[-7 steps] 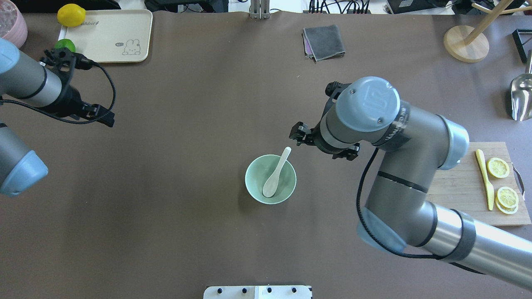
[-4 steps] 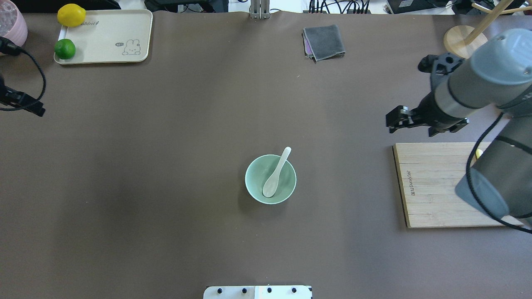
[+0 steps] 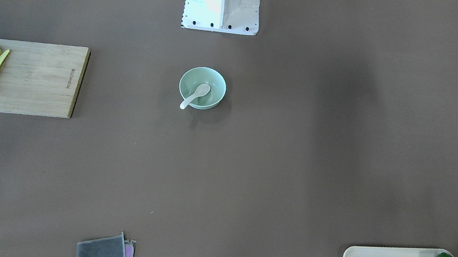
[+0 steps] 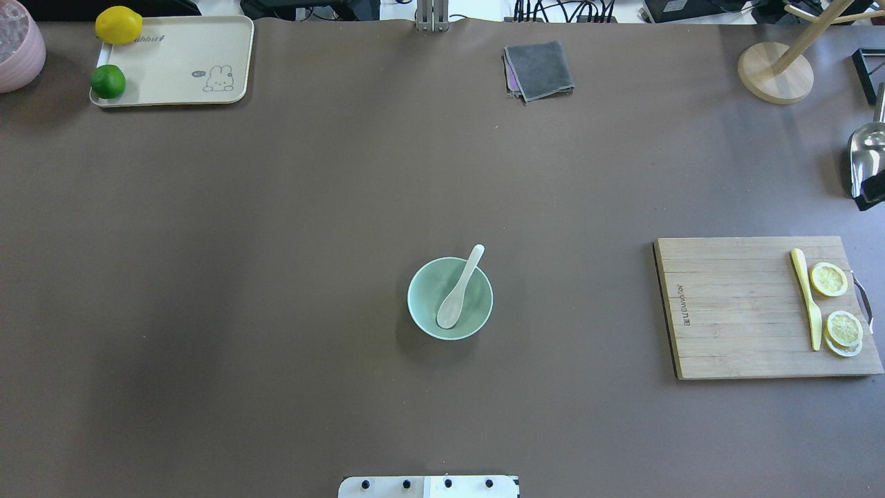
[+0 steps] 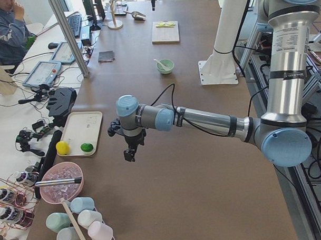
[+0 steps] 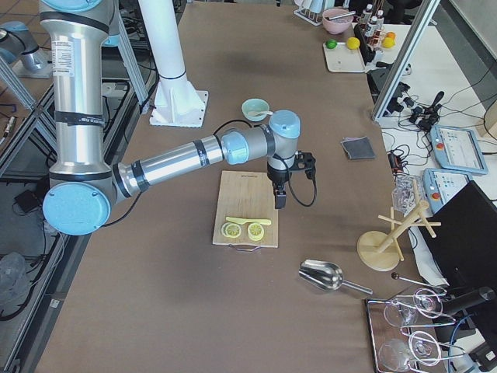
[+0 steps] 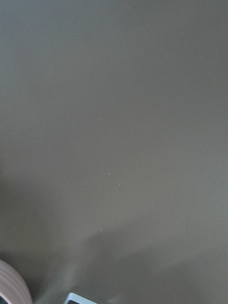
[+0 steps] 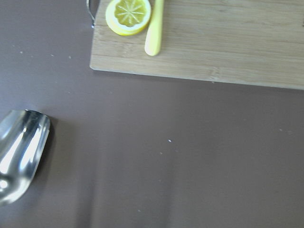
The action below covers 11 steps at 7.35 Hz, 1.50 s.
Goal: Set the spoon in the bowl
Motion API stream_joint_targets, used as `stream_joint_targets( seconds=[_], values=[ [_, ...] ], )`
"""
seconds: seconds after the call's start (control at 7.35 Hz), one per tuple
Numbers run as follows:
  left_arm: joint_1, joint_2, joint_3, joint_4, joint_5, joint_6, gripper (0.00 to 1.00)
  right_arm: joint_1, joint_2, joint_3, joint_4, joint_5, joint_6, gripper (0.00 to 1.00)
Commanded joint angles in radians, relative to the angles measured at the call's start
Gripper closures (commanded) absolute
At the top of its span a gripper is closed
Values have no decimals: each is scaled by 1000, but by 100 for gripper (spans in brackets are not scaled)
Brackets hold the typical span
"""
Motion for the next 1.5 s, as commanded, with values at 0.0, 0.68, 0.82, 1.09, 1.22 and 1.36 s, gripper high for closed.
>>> stream_joint_targets(
  seconds=[0.0, 0.68, 0.82, 1.09, 1.22, 1.36],
  values=[
    [-58, 58, 2, 2, -46, 33, 2, 72, -71, -16, 11, 30, -100, 0],
    [-130, 86, -61, 13, -143, -5, 2, 132, -73, -51, 17, 50, -181, 0],
    [-129, 102, -47, 8, -108, 0, 2, 137, -70, -51, 17, 52, -180, 0],
    [-130, 102, -57, 10, -103, 6, 2, 137, -77, -45, 17, 50, -177, 0],
    [-129, 102, -56, 5, -104, 6, 2, 137, -74, -50, 17, 50, -172, 0],
    [-129, 101, -65, 2, -104, 3, 2, 137, -70, -44, 17, 53, -172, 0]
  ],
)
